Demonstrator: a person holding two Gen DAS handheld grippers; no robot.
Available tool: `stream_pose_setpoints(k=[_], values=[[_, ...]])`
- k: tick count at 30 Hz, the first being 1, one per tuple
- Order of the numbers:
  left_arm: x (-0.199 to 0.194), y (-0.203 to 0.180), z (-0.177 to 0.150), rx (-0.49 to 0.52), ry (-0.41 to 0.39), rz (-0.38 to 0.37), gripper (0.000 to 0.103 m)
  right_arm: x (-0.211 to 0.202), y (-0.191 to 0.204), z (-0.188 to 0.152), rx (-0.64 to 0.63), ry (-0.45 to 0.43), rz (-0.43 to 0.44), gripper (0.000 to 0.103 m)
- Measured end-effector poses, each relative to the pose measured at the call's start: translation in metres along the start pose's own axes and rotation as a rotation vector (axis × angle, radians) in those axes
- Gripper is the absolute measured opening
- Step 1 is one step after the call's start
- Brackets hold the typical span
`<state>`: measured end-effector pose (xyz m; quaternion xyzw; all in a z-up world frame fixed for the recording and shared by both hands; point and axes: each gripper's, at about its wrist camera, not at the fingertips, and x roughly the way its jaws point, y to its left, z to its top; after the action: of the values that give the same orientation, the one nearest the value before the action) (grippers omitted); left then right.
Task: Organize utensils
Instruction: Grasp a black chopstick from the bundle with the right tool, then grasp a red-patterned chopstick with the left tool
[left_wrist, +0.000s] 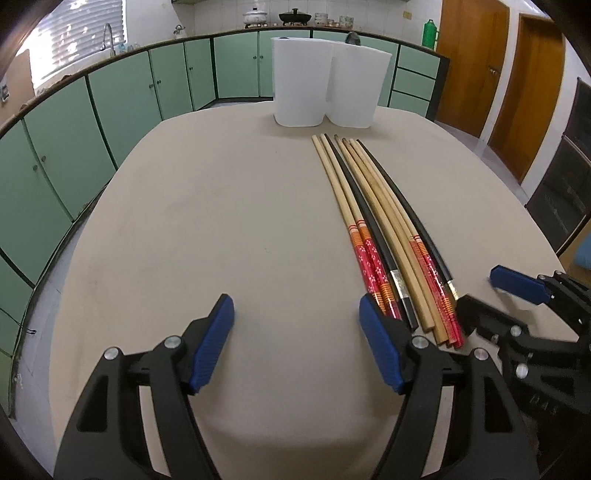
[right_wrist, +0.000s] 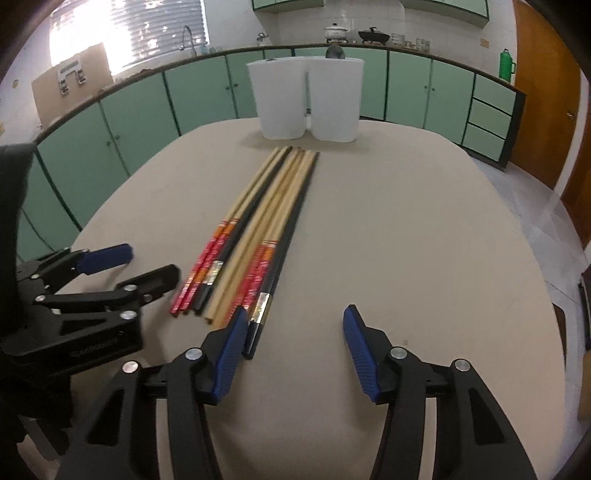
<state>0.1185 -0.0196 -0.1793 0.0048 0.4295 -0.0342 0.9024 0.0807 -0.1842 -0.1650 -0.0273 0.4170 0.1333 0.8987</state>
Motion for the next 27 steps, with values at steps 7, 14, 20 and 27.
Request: stream_pose_setpoints(k=[7,14,20,27], values=[[-0.004,-0.001,-0.002,-0.008,-0.009,0.004,0.070,-0.003,-0.017,-0.003,0.046,-0.001,0.009,0.049],[-0.014,-0.009,-0.010,0.010,-0.016,-0.016,0.072,-0.001,0.003,-0.007,-0.021,0.003,0.036,0.024],[-0.018,-0.013,-0.011,0.015,-0.025,-0.035,0.073,-0.002,0.001,-0.008,-0.005,-0.006,0.017,0.007],[-0.009,-0.020,-0.015,0.058,0.020,-0.030,0.073,-0.002,-0.006,-0.009,0.019,-0.011,-0.004,0.007]])
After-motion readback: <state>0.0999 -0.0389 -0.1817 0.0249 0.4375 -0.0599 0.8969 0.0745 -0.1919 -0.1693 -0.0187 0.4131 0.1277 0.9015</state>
